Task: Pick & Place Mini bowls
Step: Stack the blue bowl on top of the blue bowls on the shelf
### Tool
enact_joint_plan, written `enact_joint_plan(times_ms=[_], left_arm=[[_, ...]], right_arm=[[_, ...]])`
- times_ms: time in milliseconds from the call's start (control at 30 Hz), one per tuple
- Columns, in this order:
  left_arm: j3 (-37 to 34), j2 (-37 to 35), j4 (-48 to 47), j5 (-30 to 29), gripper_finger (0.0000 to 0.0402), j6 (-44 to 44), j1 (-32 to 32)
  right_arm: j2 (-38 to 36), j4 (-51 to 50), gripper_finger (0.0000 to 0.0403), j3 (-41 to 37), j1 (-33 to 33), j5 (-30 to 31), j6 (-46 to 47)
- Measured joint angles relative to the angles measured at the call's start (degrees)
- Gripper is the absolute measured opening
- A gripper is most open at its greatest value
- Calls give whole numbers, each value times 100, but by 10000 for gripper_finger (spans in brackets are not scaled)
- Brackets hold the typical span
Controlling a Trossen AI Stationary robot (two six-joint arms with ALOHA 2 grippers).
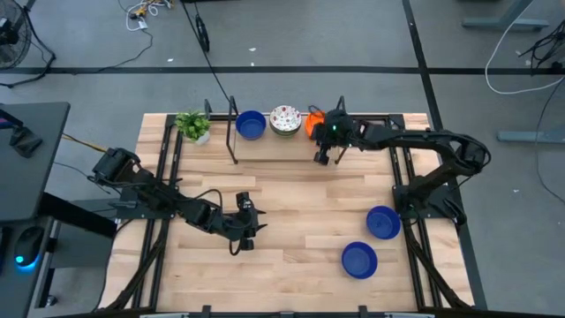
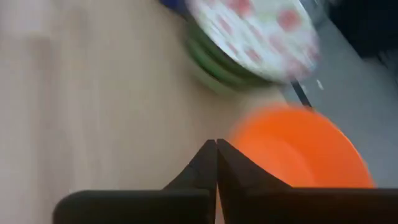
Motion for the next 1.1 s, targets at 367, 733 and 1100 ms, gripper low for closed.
enact_joint_plan(times_ms=[367, 733, 1100], left_arm=[[0, 0, -7, 0, 181, 2, 0], [0, 0, 81, 2, 181, 252, 60], [4, 0, 873, 657, 181, 1463, 416]], right_arm=[[-589, -317, 4, 2, 3348, -44, 1024], [-625, -1712, 30, 2, 6166, 559, 4526], [-270, -1733, 190, 7, 7617, 453, 7102]])
